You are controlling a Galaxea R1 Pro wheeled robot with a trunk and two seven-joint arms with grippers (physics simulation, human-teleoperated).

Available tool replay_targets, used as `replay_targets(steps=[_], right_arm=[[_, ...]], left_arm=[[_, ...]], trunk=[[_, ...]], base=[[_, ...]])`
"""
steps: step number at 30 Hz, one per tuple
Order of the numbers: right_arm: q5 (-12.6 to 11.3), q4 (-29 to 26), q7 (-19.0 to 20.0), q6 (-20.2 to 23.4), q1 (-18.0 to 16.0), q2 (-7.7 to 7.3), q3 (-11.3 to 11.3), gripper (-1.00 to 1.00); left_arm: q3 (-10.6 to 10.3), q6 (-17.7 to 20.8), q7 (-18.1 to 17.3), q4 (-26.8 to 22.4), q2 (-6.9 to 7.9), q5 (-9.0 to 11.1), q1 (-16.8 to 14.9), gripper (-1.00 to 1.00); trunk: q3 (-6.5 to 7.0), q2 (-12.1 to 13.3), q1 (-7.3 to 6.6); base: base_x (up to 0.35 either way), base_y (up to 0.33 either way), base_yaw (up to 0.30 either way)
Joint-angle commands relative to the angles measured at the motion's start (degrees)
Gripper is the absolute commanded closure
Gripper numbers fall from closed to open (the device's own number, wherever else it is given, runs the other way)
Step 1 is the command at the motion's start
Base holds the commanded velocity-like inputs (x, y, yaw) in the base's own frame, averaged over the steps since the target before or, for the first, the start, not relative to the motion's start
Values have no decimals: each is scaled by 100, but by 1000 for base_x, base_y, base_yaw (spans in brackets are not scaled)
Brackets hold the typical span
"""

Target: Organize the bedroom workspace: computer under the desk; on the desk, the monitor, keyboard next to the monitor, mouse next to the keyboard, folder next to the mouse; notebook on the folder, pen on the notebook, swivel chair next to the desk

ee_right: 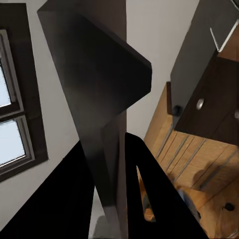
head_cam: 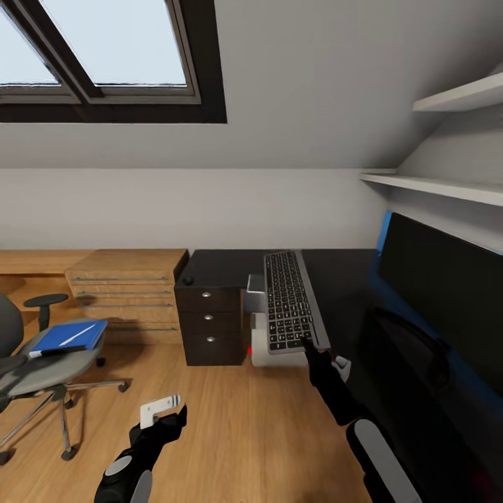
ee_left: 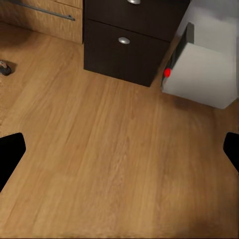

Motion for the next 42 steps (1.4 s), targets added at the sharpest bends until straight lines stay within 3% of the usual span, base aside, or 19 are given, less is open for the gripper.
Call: replay_targets(steps=[1,7,18,22,23,28,30,34,38,39,42], right_arm=[[-79,1,37,25,-6,-5,2,100],[-88,12,24,43,-3,31,14,100],[-100,376,14,37,-7,69,3,100],[-510,419,-118,48,-8,25,-22,100],[-670,423,-151,55,-10,-42,-24,100],[-973,438,-197,101,-13,-319,-48,100],[-1234,536,-265,415,-28,-491,-62,100],[-1473,754,-285,668,-51,-700,-137,100],[-1571,900,-288,868,-68,-763,-166,100],[-1600,972,-288,997,-72,-843,-304,100],[-1608,1080,-288,1052,-84,-889,-479,100]], left_arm=[[-8,20,51,-8,1,61,-3,-100],[-1,20,51,-8,1,74,-3,-100],[8,21,43,-17,10,92,-3,-100],[9,21,43,-10,12,88,-3,-100],[9,20,43,-9,11,87,-3,-100],[9,20,49,-7,17,79,-3,-100],[9,15,50,62,13,75,-3,-100],[9,10,49,138,10,67,-3,-100],[7,5,48,142,10,56,-3,-100],[8,-7,51,145,10,49,-3,-100],[9,-10,49,148,16,50,-3,-100]], trunk=[[12,37,-26],[120,277,-158],[120,277,-158],[120,277,-158],[120,277,-158],[120,277,-158],[120,277,-158],[120,277,-158],[120,277,-158],[120,277,-158],[120,277,-158]], base=[[-339,-102,0],[-339,-101,0],[-251,-48,0],[-15,-1,0],[-3,0,0],[-1,0,0],[0,0,0],[0,0,0],[0,-10,0],[0,-233,0],[0,-300,0]])
